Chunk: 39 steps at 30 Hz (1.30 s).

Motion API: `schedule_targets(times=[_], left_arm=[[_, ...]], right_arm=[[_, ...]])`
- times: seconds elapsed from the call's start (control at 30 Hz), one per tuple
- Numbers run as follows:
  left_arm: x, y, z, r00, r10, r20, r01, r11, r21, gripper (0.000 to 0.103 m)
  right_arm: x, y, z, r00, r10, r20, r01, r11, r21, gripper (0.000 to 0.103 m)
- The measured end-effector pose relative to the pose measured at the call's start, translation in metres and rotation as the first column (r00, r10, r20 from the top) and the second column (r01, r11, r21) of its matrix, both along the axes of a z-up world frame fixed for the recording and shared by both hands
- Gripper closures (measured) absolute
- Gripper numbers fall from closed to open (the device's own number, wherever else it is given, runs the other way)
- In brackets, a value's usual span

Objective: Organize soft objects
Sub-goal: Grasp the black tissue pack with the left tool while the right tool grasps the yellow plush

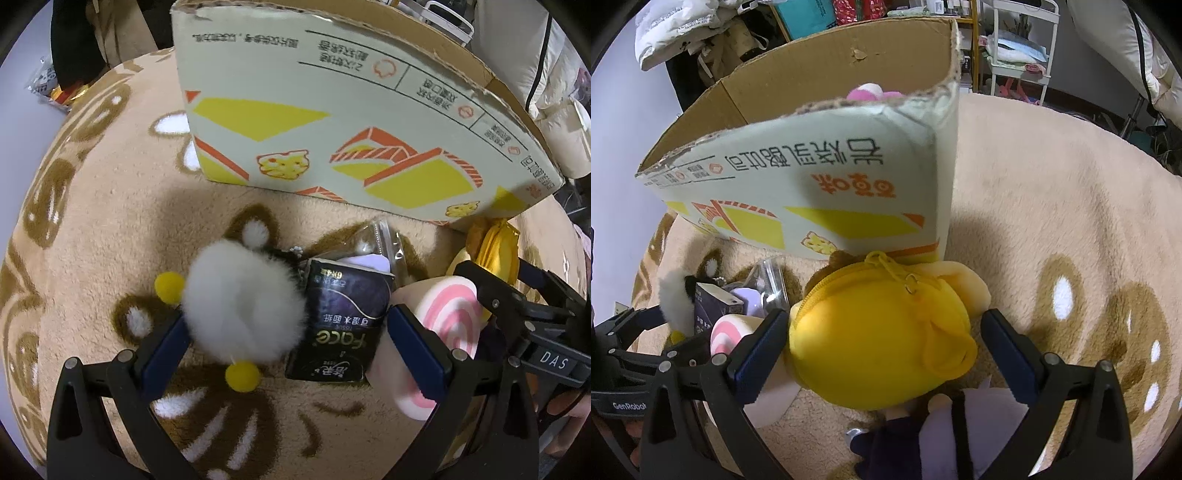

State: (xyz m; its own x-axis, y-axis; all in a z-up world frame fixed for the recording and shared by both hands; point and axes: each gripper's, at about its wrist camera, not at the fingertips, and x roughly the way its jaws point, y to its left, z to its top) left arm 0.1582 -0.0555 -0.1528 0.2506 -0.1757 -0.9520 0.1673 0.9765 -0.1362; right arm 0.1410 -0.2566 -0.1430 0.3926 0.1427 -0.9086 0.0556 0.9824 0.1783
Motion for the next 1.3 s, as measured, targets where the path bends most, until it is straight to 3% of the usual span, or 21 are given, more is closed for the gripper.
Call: schedule_targets(times=[0.5,0.73,1.3], left_arm=[[0.004,-0.006,-0.006,1.000,-0.014,-0.018,0.014,1.000,0.002,0.001],[0.004,-0.013,-0.011,0.999,-0.028,-0.017,0.029,0.999,0.021,0.001],[0.002,-0.015,-0.013,1.000,-0.028,-0.005,0.028,0.999,0.022,0.002]], right_arm=[[0.003,-0.003,-0.004,1.000,0.000,-0.015,0.000,1.000,-0.003,0.000],[0.001,0.005,-0.003,1.000,0.024,-0.015,-0.024,1.000,0.007,0.010],[0.004,0.007,-0.006,0.999,0.020,-0.031,-0.020,1.000,0.010,0.011]])
